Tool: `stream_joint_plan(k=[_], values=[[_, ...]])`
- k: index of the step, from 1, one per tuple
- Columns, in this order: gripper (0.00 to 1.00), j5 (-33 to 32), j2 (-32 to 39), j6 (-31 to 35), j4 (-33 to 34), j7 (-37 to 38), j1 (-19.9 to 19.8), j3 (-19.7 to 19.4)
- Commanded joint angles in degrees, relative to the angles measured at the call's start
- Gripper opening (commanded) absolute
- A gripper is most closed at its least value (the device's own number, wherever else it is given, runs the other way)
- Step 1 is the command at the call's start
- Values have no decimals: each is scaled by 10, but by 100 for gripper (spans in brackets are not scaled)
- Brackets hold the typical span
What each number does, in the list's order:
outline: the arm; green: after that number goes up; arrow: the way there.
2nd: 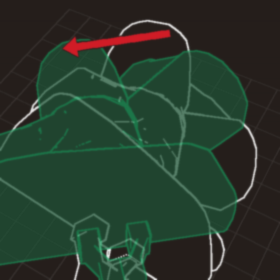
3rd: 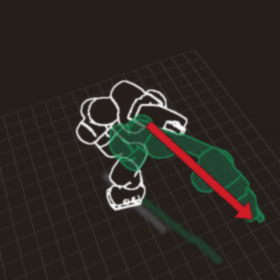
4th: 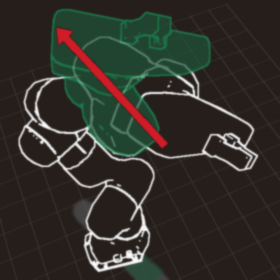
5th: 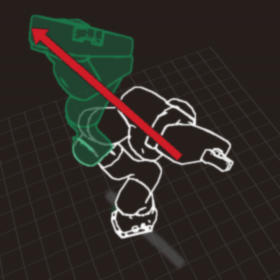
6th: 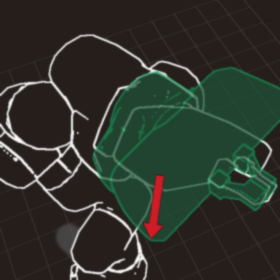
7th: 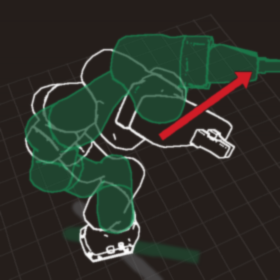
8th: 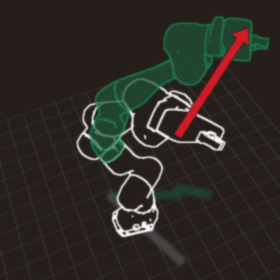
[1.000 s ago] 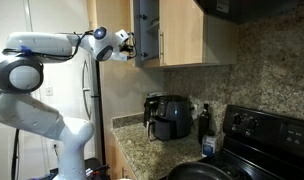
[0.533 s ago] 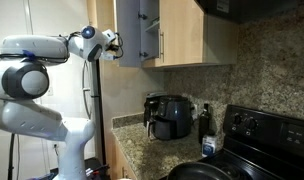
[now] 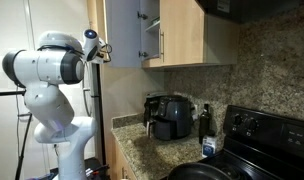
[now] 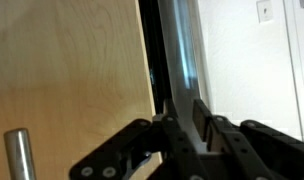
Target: Open the left door of the cabinet above the air fryer
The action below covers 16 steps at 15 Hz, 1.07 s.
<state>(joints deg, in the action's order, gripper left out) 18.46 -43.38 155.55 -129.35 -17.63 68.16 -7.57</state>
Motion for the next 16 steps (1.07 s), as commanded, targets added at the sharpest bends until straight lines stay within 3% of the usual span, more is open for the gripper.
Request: stream_joint_plan(k=[1,7,16], values=[[57,-52,33,-157,76,31,-65,18],[98,-92,64,-411,198,91,-203,97],[100,-111,100,-682,336,227,-421,248]])
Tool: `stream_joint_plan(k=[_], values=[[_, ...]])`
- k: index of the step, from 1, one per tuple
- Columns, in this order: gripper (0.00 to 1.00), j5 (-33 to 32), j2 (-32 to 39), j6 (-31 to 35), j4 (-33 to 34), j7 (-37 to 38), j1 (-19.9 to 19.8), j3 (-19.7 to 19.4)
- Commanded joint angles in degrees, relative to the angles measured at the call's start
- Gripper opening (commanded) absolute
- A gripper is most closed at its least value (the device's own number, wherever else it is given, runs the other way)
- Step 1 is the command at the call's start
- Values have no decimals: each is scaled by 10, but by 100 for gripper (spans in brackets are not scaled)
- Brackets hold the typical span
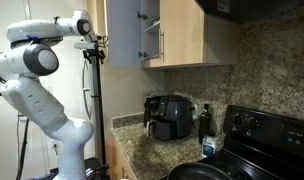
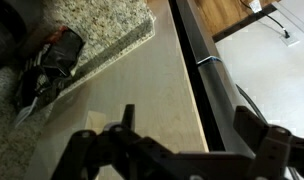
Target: Open the left door of the cabinet above the air fryer
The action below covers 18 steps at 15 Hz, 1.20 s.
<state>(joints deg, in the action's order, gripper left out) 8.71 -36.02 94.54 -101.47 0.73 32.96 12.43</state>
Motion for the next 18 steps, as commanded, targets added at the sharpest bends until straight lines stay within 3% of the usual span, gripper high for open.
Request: stream_joint_plan(k=[1,2,3,6,7,10,12,18], values=[[100,-13,26,-91,67,65,-93,66],[100,-26,-49,-149,37,56,-67,-3],[100,-19,-54,-182,54,55,-119,16],[100,-42,-95,-255,87,53,-177,-25],[100,-14,-79,-220,69,42,-170,-4],[100,-7,-101,-228,71,31,-185,-11],[100,12,-87,-166,36,26,-177,10],[100,0,-2,137,-5,39,-204,46]])
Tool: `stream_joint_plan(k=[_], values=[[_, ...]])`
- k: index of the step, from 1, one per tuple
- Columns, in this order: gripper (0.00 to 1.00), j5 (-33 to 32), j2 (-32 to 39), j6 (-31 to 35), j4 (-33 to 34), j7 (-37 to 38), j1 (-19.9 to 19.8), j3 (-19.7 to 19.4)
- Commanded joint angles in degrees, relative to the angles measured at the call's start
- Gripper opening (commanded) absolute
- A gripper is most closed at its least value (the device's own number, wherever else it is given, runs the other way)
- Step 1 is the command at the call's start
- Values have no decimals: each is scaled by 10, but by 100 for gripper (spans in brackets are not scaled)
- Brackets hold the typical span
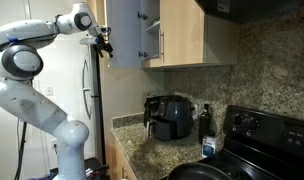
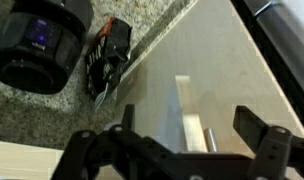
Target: Open the left door of the cabinet above the air fryer
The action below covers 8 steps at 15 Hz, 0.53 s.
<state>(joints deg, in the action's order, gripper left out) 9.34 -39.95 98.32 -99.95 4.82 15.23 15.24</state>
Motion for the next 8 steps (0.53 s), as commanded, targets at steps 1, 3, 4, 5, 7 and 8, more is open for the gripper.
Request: stream_joint_plan(k=[1,3,4,5,7,8], values=[[100,-2,47,111,-25,-2,-22,13],[100,30,49,45,-22,-22,8,-7],[100,60,39,53,-31,-47,28,-25],[100,84,35,69,-37,-72,40,-33],[100,117,28,97,-57,-121,58,-37],[100,130,24,115,-71,-146,68,-35]])
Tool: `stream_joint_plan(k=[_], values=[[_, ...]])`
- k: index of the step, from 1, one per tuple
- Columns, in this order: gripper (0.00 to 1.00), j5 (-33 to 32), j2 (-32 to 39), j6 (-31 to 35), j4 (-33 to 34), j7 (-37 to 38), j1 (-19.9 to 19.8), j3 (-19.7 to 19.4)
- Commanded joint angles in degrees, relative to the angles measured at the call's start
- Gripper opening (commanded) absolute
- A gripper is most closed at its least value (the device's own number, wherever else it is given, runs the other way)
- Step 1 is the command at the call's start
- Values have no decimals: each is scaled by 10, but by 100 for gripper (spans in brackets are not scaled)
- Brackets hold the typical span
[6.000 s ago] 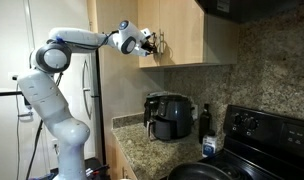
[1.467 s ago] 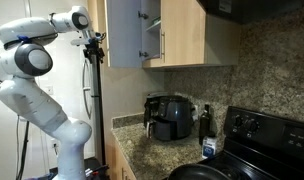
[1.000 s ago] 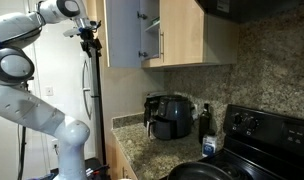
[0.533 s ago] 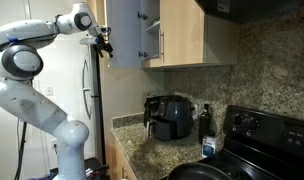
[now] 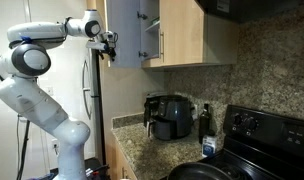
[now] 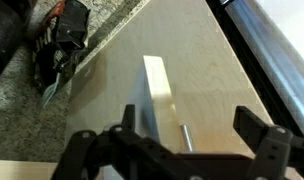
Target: Open the left door of the cabinet above the air fryer
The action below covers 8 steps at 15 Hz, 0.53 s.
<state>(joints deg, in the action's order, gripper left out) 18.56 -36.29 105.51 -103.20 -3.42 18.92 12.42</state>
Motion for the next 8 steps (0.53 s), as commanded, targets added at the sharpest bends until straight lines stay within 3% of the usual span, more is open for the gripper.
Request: stream_joint_plan(k=[1,7,8], values=[[100,52,-13,59,-49,-85,43,-7],[100,123,7,201,-117,-216,119,2],[100,100,2,181,-116,-185,106,10]])
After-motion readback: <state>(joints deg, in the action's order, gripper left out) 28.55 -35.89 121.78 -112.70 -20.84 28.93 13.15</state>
